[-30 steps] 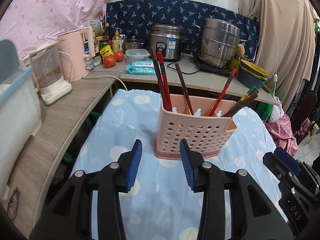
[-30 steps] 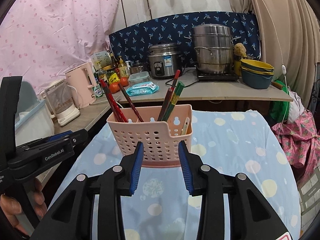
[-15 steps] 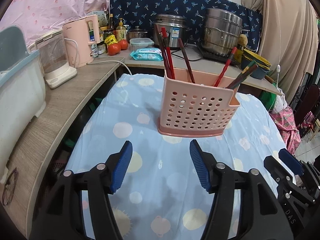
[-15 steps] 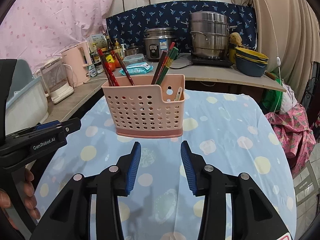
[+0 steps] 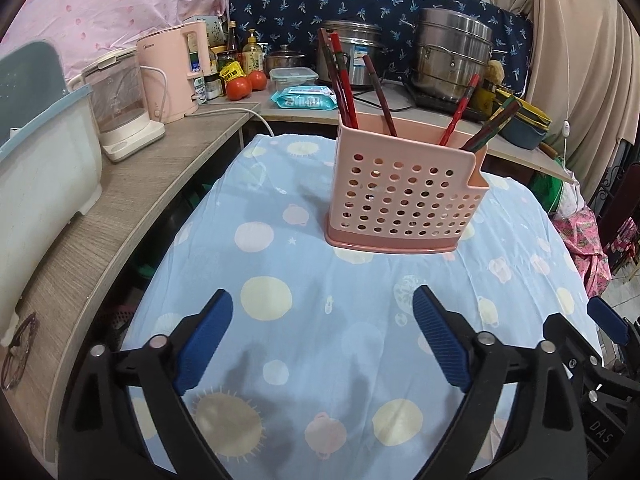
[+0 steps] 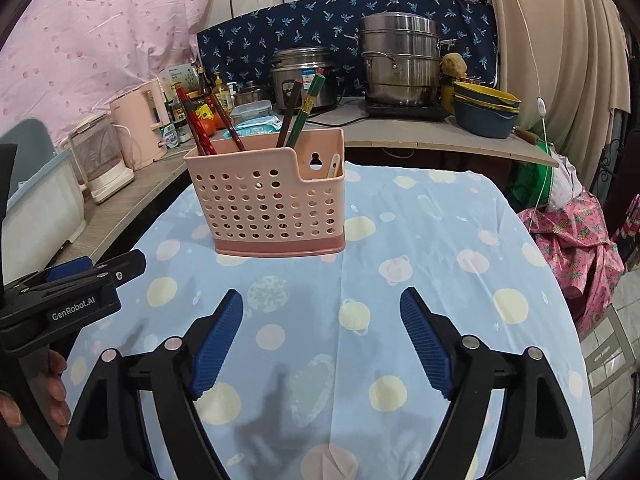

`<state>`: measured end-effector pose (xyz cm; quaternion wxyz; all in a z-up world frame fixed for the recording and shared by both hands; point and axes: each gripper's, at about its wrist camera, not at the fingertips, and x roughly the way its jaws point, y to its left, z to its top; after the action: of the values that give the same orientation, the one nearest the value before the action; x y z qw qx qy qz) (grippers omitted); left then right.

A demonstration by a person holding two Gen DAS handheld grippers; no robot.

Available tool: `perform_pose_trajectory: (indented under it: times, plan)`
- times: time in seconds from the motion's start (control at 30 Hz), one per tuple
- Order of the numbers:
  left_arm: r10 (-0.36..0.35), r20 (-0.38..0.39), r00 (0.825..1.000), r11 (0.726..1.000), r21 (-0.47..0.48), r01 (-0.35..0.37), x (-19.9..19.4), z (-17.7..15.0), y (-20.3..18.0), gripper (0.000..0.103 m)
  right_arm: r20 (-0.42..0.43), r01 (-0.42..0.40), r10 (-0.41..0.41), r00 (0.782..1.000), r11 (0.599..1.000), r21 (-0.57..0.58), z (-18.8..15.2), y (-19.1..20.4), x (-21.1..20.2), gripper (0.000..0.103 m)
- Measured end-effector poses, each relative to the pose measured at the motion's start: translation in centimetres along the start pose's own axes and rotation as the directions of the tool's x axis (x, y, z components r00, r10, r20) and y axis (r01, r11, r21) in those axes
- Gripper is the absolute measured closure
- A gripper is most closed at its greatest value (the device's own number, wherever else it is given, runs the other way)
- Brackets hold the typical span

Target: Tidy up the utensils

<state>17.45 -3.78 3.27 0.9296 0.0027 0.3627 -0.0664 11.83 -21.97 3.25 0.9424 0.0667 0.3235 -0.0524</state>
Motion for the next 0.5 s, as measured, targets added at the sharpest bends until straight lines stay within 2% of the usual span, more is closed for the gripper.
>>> perform_pose_trajectory:
  times: [0.17, 0.5]
  plan:
    - [0.019, 0.004, 1.000, 1.000, 0.003, -0.019, 0.1, -0.4, 0.0, 0.008, -0.002, 0.024, -0.024, 1.000, 1.000, 0.018, -0.5, -0.8, 0.1, 0.019]
    - [0.041, -0.008, 0.999, 0.999, 0.002, -0.041, 0.6, -1.0, 0.0, 0.007, 0.014, 0.064, -0.064, 0.998, 0.998, 0.015, -0.9, -1.2, 0.1, 0.016]
